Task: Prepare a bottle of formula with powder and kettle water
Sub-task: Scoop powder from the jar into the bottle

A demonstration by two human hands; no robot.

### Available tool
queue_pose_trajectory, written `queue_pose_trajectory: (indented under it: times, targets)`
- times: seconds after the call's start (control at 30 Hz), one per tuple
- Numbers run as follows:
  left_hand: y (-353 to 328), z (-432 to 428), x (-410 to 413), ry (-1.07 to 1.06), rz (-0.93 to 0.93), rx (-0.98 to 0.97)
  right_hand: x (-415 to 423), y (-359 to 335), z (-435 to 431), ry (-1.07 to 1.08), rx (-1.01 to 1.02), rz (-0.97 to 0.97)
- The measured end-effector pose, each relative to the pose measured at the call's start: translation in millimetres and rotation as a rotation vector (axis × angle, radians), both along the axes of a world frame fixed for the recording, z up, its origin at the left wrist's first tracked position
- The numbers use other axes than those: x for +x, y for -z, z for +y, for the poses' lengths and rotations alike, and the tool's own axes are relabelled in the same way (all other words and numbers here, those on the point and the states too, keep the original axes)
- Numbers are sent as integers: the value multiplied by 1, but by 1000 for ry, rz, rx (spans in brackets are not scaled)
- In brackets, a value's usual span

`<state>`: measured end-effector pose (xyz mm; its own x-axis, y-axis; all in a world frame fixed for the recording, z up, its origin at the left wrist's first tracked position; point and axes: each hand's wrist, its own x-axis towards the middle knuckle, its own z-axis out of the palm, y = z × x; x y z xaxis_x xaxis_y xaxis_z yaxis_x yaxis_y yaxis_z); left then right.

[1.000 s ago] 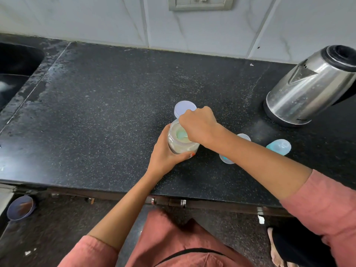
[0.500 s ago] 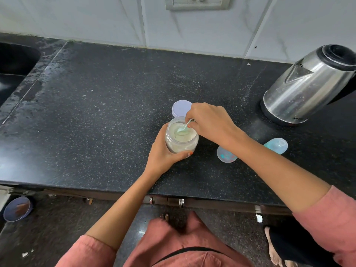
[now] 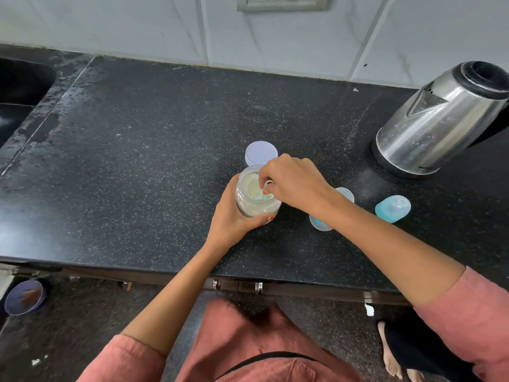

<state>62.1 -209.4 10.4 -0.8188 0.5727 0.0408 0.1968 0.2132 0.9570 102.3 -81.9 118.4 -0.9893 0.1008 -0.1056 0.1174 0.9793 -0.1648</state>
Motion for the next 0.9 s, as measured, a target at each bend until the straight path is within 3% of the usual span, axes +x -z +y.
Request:
queue_pose_trajectory:
  times: [0.6, 0.9]
  targets:
    - [1, 0, -1, -5, -13, -18, -4, -8, 3, 71, -227, -90]
    - [2, 0, -1, -7, 0, -13, -8, -12, 9, -53, -234, -172]
